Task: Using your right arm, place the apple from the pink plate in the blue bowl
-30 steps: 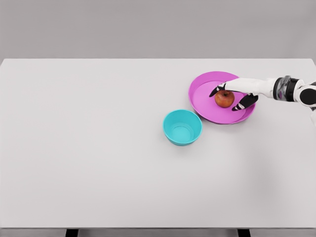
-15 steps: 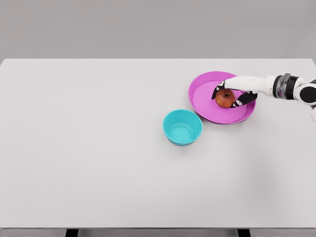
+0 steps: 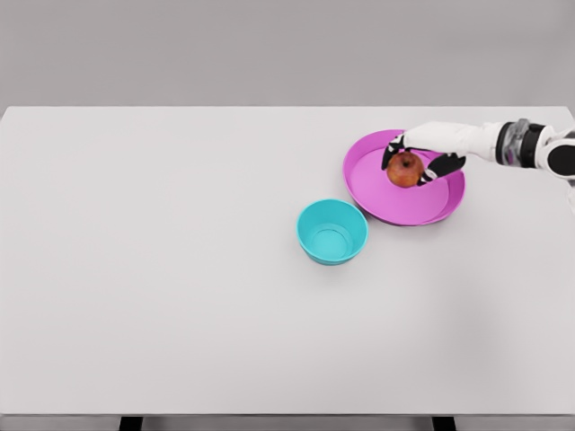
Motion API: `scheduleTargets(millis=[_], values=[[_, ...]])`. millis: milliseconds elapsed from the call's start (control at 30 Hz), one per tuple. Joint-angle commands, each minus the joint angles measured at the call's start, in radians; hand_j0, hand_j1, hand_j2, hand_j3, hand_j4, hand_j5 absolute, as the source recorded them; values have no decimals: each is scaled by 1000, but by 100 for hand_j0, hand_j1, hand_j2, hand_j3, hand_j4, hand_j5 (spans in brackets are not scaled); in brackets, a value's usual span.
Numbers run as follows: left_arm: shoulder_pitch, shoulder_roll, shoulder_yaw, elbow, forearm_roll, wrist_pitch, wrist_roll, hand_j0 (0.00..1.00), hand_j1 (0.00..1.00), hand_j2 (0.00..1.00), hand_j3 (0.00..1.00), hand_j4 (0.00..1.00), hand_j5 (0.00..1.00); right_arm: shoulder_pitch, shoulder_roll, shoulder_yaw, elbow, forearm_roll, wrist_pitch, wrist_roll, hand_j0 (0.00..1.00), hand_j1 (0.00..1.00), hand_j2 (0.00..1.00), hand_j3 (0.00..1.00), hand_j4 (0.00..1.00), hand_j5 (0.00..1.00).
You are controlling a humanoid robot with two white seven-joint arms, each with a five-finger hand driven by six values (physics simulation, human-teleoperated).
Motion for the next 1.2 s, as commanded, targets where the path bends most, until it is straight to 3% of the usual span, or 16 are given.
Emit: scheduleTargets(millis=[0,133,400,567,767,933,1167], values=[[0,0,0,0,0,0,0,100,100,100,100,100,100,2,-3,-1,-49,-7,3,0,59,59,59,59,59,59],[0,0,0,0,0,0,0,100,100,100,100,100,100,9,-18,-1,-99,-7,3,0,59,59,59,59,59,59],[0,0,0,0,0,0,0,100,100,100,100,100,100,11,-20,-1,-104,-7,3,0,59,59,59,59,59,59],[0,0,0,0,0,0,0,100,100,100,100,100,100,18,-32,3,-191,-5,3,0,59,59,59,59,59,59],[0,0,0,0,0,0,0,100,100,100,100,100,100,34,-43,5,-223,-5,3,0,59,59,59,59,59,59],[0,0,0,0,0,0,0,100,100,100,100,100,100,72,-76,5,-319,-5,3,0,59,59,59,59,59,59],[0,0,0,0,0,0,0,100,100,100,100,100,100,63,-73,0,-325,-5,3,0,59,59,59,59,59,59]])
